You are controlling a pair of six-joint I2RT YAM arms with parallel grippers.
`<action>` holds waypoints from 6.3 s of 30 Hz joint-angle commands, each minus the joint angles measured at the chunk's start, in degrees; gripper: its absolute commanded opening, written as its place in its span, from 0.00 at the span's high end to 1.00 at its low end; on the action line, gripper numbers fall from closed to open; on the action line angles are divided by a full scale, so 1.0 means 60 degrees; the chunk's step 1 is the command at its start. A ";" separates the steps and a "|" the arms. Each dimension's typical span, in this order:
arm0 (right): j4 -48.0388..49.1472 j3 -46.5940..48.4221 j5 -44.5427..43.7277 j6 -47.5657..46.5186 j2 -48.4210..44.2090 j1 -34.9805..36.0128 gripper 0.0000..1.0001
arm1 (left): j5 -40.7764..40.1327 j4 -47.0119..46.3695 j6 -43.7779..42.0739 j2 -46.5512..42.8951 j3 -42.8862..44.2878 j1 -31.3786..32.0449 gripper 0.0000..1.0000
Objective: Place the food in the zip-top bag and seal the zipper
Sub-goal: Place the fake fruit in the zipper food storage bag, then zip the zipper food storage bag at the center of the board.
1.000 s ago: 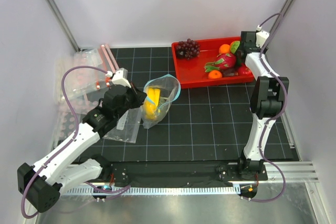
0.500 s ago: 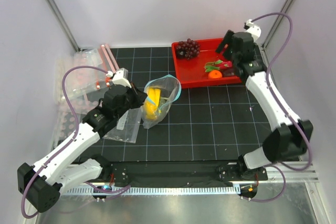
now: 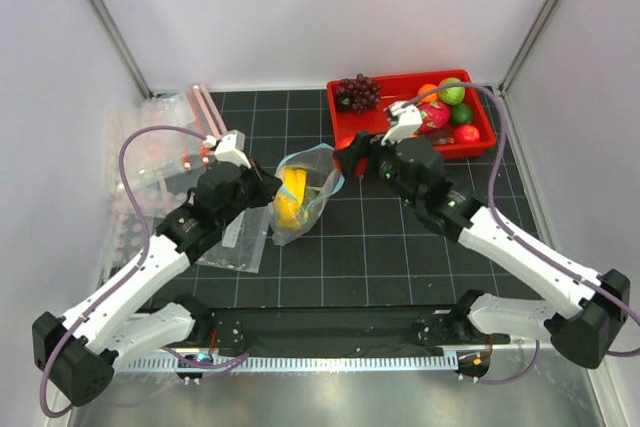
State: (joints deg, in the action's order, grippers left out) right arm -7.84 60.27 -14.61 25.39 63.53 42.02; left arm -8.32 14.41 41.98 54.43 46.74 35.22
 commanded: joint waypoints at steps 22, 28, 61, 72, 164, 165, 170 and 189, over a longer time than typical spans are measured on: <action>0.1569 0.0868 -0.0935 -0.1976 0.2624 0.1932 0.41 | -0.0284 -0.0190 -0.0038 -0.0796 -0.0041 0.0004 1.00; 0.1438 0.1219 -0.0714 -0.1975 0.3151 0.1932 0.37 | -0.0211 -0.0235 0.0006 -0.0752 -0.0056 0.0004 1.00; -0.0266 0.1074 -0.3278 -0.0803 0.2260 0.1991 0.31 | -0.1265 0.0337 -0.0053 -0.1206 -0.0085 0.0004 1.00; 0.1100 0.1117 -0.1566 -0.1814 0.2390 0.1991 0.56 | -0.1236 0.0278 -0.0053 -0.1148 -0.0100 0.0004 1.00; -0.4013 0.2189 -0.0362 -0.0190 0.2308 0.2240 0.99 | 0.1222 -0.1039 -0.0229 -0.1163 -0.0334 0.0004 1.00; -0.3721 0.2027 -0.0421 -0.0101 0.2042 0.2240 0.99 | 0.1820 -0.1243 -0.0228 -0.1119 -0.0305 0.0018 1.00; -0.3324 0.1308 -0.0932 0.0557 0.0664 0.2240 0.99 | 0.3128 -0.1683 -0.0243 -0.0768 -0.0144 0.0252 1.00; -0.1876 -0.0024 -0.2108 0.1306 -0.0084 0.0940 0.99 | 0.5634 -0.3047 -0.0506 0.1138 0.0208 0.0985 0.57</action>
State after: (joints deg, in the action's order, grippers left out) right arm -26.94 62.00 -27.40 31.05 65.14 51.75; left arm 23.59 0.58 40.47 61.28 45.65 40.88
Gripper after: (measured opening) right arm 0.040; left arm 0.375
